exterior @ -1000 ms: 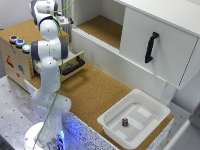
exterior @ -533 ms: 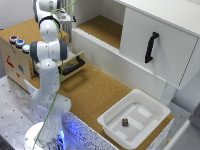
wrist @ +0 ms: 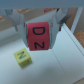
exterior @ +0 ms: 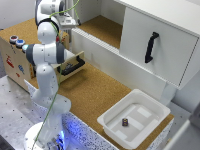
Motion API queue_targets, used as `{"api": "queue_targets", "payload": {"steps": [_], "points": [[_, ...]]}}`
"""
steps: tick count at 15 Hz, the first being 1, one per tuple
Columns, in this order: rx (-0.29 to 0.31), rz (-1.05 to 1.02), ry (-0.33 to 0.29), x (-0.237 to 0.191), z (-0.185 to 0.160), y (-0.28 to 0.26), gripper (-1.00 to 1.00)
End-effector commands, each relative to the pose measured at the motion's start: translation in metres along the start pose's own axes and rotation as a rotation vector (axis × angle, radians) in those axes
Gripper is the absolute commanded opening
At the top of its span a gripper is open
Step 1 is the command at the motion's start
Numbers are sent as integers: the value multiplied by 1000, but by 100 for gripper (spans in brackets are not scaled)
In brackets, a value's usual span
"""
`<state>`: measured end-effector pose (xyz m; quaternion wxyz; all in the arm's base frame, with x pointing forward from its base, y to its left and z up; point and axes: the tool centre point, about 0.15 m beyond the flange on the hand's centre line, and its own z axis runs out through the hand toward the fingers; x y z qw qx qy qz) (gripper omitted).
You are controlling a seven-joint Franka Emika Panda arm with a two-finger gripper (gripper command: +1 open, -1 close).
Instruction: Move to the box, then place the pink object
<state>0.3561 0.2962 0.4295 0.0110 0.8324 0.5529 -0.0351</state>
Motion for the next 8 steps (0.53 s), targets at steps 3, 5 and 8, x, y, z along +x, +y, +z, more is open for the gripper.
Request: {"api": "queue_targets", "payload": {"steps": [3, 5, 8], "points": [[-9, -108, 166, -7, 63, 29, -100], [-14, -134, 144, 6, 73, 33, -100], [-26, -167, 81, 25, 96, 38, -100]]}}
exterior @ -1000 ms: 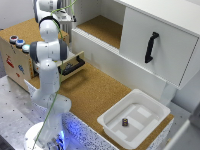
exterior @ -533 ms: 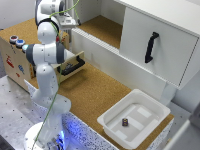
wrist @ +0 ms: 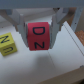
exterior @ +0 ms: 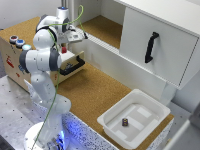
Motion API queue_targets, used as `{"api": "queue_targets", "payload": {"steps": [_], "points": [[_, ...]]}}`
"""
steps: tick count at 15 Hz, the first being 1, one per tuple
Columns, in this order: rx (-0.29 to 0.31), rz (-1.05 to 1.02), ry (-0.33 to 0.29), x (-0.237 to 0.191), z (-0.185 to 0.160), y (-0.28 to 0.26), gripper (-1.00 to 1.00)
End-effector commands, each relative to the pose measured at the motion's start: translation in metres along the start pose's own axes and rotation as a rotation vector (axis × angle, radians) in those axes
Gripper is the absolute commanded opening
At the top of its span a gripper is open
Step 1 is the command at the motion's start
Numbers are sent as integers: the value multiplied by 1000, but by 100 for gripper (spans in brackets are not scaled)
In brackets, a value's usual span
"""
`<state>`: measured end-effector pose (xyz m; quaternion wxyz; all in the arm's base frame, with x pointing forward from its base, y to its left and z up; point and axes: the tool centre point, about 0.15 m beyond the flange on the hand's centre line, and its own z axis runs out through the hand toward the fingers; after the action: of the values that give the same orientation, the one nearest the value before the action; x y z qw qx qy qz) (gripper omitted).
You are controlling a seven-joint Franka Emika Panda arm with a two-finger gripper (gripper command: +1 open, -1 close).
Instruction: Move to the box, then place the pink object
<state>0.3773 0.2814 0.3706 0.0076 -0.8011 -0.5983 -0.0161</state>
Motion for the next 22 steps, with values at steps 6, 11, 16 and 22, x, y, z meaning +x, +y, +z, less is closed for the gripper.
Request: {"api": "queue_targets", "payload": {"steps": [6, 11, 16, 22], "points": [[-5, -1, -80, 30, 59, 18, 100], [0, 62, -56, 21, 8, 14, 100], [-10, 192, 35, 9, -59, 1, 100], [-15, 532, 124, -28, -96, 18, 100]]}}
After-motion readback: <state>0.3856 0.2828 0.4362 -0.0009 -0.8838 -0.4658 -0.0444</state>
